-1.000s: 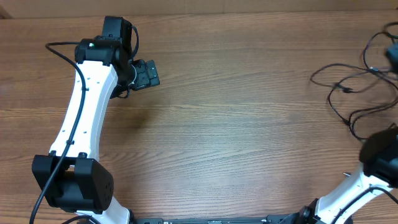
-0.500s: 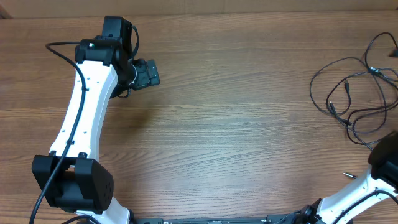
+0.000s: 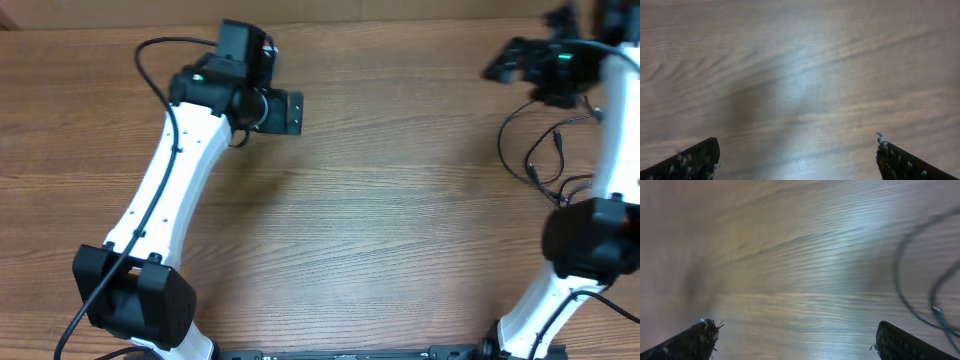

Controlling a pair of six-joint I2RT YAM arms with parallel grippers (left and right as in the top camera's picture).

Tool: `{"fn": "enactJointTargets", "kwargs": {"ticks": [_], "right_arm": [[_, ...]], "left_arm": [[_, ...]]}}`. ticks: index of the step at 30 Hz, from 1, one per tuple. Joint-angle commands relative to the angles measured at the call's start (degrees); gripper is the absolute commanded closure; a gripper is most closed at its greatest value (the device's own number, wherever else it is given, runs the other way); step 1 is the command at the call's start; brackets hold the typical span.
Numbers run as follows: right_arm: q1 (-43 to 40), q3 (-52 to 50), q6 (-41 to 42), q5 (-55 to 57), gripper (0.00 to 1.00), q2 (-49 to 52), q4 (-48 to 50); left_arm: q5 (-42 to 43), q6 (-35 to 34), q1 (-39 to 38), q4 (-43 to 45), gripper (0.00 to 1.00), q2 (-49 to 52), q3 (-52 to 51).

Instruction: Untangle cables

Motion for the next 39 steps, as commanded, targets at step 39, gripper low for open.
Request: {"fn": "enactJointTargets", "kwargs": {"ticks": [39], "right_arm": [[14.12, -47.19, 8.66, 14.86, 0.0, -36.52, 19.21]], "left_arm": [[-12.37, -4.83, 9.38, -11.5, 0.0, -54.1, -33.92]]}}
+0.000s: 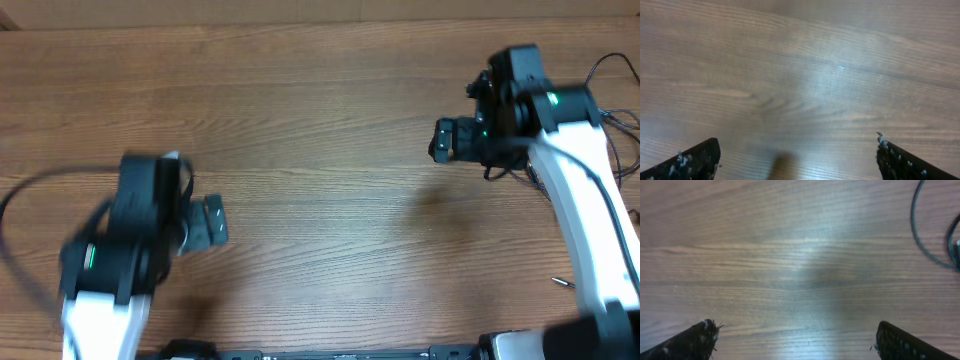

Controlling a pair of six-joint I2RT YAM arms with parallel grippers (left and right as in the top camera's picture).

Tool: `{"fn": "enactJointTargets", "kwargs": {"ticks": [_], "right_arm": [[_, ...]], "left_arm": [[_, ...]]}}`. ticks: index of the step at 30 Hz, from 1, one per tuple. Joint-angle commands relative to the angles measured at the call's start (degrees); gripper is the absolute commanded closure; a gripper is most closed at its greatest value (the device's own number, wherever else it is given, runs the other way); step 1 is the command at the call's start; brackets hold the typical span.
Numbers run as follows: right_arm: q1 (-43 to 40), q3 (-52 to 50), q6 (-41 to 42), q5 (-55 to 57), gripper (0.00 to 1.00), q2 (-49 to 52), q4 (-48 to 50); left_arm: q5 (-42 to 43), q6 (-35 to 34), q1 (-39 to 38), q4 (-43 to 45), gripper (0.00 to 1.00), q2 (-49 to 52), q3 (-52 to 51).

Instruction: Untangle cables

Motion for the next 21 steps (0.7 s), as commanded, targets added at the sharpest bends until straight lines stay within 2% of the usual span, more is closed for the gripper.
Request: {"fn": "enactJointTargets", "kwargs": {"ticks": [1, 5, 9, 15, 21], "right_arm": [[-0.22, -6.16, 0.42, 0.2, 0.0, -9.86, 4.72], [-0.2, -13.66, 0.44, 0.17, 0.0, -20.59, 11.69], [-0.2, -18.43, 0.42, 2.29, 0.0, -29.81, 15.69], [-0.2, -18.62, 0.42, 4.44, 0.0, -36.44, 13.9], [-0.2, -18.62, 0.42, 4.44, 0.0, -36.85, 13.25]], "left_arm": [[-0.37, 2.05, 0.31, 3.39, 0.0, -12.09, -5.92], [-1.14, -0.15, 0.31, 5.55, 0.0, -24.11, -8.85], [-1.97, -1.31, 0.31, 5.99, 0.01, -30.77, -8.98], [-1.38, -2.8, 0.31, 6.01, 0.0, -32.76, -9.05], [-1.38, -2.8, 0.28, 2.01, 0.0, -32.76, -9.07]]}}
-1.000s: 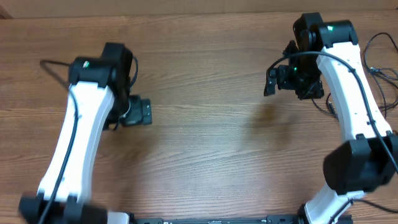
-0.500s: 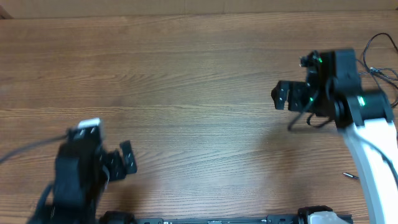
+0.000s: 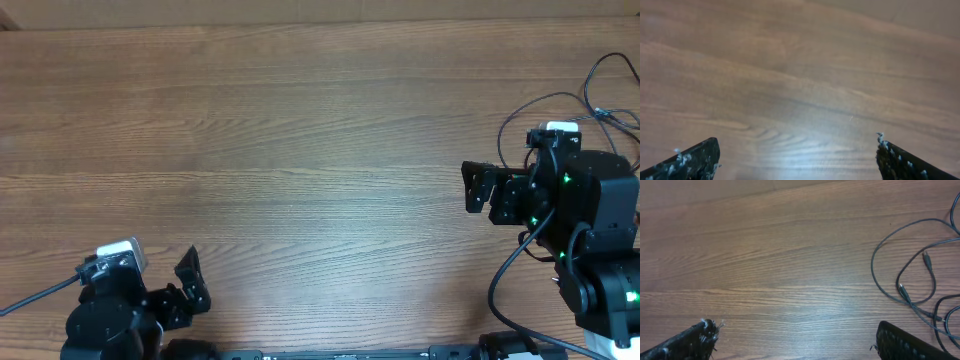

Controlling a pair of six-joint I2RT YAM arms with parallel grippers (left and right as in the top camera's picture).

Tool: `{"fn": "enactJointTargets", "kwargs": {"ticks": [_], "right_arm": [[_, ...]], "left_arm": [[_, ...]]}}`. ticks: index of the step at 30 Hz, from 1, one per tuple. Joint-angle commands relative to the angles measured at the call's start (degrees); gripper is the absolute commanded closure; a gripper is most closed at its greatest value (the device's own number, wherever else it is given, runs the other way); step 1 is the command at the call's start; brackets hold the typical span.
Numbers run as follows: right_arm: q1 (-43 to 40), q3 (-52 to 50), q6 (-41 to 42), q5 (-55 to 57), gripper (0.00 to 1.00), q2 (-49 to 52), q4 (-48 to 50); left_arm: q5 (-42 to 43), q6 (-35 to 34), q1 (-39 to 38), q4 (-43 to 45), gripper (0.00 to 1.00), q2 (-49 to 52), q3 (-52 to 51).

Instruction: Untangle cables

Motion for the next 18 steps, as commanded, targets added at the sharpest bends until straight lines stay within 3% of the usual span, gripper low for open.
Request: {"fn": "enactJointTargets", "kwargs": {"ticks": [1, 18], "right_arm": [[-0.2, -0.46, 0.2, 0.83, 0.0, 0.52, -0.17], [-0.2, -0.52, 0.2, 0.46, 0.0, 10.36, -2.05]], "left_arm": [[-0.35, -1.01, 0.31, -1.86, 0.0, -0.13, -0.46], [-0.35, -1.01, 0.28, -4.68, 0.0, -0.13, -0.46]]}}
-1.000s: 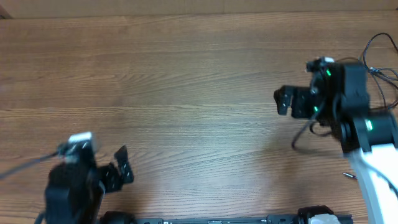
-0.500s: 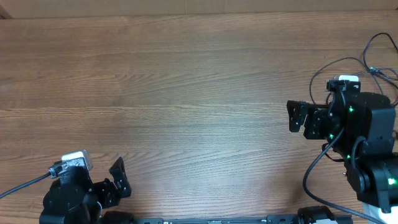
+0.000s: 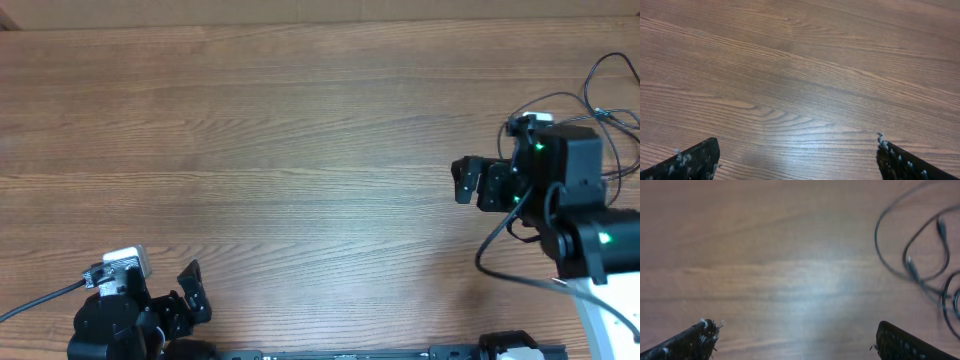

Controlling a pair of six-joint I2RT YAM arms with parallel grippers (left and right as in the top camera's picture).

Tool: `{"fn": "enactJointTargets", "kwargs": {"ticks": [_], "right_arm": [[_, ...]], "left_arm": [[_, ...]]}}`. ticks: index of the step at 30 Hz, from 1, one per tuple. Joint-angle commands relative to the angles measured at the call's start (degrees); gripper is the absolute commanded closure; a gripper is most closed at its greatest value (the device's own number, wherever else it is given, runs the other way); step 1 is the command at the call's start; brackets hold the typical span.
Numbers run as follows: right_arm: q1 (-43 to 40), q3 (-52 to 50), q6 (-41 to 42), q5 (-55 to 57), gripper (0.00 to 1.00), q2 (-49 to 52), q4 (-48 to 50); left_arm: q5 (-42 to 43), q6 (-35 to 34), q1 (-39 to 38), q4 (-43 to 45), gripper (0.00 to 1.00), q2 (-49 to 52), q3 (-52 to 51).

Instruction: Untangle cables

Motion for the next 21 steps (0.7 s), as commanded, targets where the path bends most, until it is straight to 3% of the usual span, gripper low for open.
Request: {"fn": "enactJointTargets", "kwargs": {"ticks": [1, 10, 21], "right_arm": [[-0.2, -0.48, 0.17, 0.2, 0.0, 1.51, 1.2], [-0.2, -4.37, -1.81, 2.03, 0.0, -5.14, 17.29], [-0.2, -34.56, -1.77, 2.01, 0.0, -33.38, 48.94]], "left_arm": [[-0.33, -0.57, 0.28, 0.09, 0.0, -0.13, -0.22], [-0.33, -0.57, 0.28, 0.09, 0.0, -0.13, -0.22], [-0.33, -0.57, 0.28, 0.09, 0.0, -0.13, -0.22]]}}
